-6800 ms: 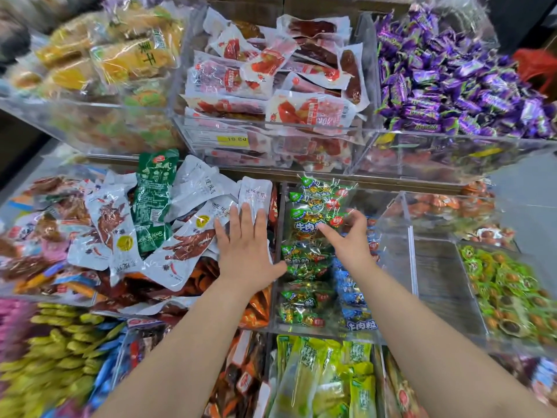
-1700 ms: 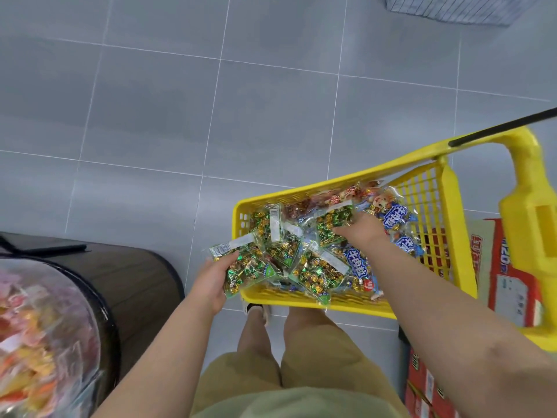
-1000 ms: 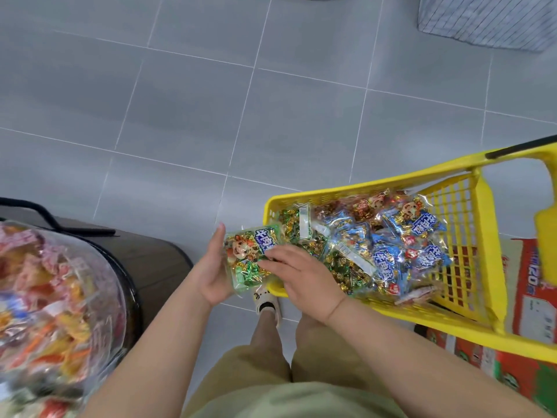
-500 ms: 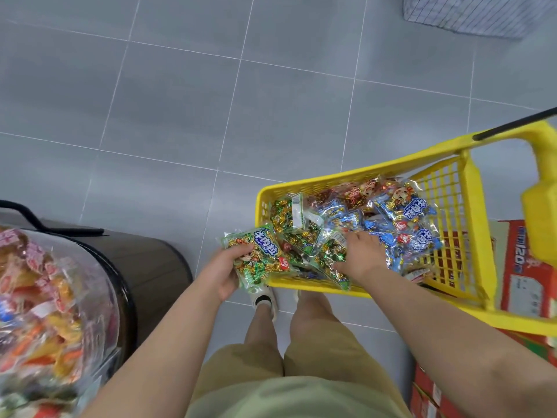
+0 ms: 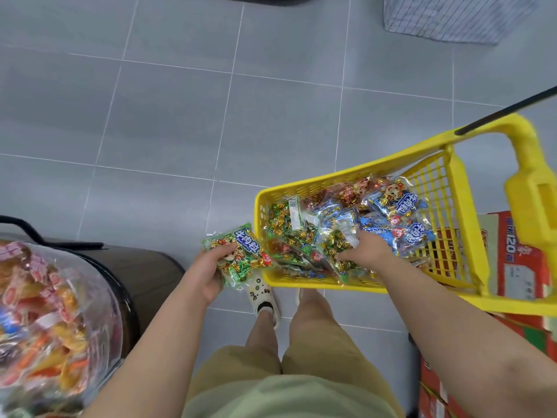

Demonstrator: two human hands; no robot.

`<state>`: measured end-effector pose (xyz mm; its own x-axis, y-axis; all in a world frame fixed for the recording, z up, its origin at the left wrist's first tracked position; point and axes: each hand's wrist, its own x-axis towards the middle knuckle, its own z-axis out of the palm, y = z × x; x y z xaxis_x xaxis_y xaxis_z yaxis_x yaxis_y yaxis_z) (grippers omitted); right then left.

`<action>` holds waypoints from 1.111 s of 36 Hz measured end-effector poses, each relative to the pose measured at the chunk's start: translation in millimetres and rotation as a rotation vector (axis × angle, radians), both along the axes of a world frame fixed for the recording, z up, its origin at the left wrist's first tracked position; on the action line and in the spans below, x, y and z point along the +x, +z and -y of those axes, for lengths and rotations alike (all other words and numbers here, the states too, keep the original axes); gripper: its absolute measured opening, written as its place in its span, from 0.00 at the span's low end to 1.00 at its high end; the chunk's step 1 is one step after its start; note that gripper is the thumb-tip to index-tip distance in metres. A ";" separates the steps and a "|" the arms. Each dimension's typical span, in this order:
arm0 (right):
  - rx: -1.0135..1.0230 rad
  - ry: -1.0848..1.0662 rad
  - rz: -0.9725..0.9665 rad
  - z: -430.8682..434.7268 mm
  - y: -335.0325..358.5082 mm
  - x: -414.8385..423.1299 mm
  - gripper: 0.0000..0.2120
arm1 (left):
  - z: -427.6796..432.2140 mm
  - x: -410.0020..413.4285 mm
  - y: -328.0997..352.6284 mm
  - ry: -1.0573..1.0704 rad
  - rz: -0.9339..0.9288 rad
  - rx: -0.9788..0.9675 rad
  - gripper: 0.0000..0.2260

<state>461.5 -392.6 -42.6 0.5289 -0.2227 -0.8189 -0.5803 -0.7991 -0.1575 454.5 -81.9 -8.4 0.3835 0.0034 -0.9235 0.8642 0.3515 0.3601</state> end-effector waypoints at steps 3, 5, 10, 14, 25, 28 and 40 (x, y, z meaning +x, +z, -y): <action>0.103 -0.093 0.228 -2.5 16.7 -4.2 0.20 | -2.8 -1.5 7.4 -0.029 0.011 0.022 0.14; 0.157 -0.111 0.362 -12.2 35.3 -4.5 0.17 | -4.9 -3.2 14.9 -0.073 0.024 0.029 0.15; 0.433 -0.226 0.616 -63.1 88.5 2.7 0.19 | -12.7 -7.9 42.2 -0.136 0.080 -0.033 0.12; 0.614 -0.141 0.784 -113.7 121.1 3.4 0.22 | -25.8 -13.1 70.9 -0.052 0.167 -0.122 0.07; 1.019 0.259 0.657 -195.8 169.7 -12.0 0.20 | -91.7 -71.5 139.8 0.272 0.464 -0.094 0.10; 1.167 0.223 0.564 -214.1 178.7 -18.1 0.10 | -96.9 -104.8 155.1 0.361 0.492 -0.041 0.09; 1.259 0.063 -0.522 -300.3 161.0 -96.9 0.31 | -80.4 -291.2 189.2 0.862 0.458 0.184 0.14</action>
